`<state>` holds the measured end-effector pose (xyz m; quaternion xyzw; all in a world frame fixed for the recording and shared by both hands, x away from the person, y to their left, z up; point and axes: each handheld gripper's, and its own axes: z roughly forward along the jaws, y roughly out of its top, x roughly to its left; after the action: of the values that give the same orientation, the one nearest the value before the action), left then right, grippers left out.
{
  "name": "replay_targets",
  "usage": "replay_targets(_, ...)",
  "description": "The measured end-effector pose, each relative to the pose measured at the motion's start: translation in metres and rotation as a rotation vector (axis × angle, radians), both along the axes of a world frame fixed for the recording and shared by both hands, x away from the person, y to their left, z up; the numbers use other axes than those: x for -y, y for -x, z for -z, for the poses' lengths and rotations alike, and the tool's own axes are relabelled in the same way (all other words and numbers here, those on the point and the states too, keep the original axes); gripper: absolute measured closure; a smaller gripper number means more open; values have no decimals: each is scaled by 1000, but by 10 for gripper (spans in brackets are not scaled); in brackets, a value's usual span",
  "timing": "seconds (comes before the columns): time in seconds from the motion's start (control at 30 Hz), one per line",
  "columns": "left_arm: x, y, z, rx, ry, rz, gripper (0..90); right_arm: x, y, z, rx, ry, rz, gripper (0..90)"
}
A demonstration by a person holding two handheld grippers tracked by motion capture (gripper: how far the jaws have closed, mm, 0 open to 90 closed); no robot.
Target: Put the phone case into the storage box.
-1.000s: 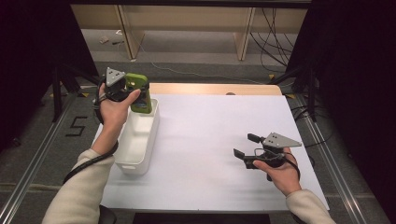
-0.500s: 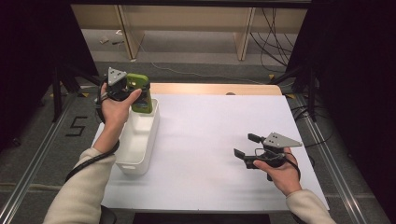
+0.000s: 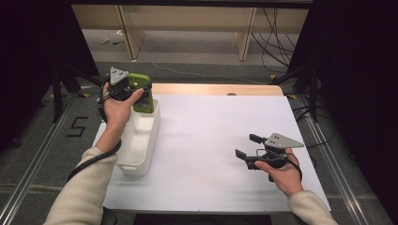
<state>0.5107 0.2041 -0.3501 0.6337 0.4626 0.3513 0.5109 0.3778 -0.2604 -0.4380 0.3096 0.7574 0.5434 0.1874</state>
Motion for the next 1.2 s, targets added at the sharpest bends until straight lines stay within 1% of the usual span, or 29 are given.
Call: replay_targets(1.2, 3, -9, 4, -17, -4, 9, 167, 1, 0, 0, -1, -5, 1, 159)
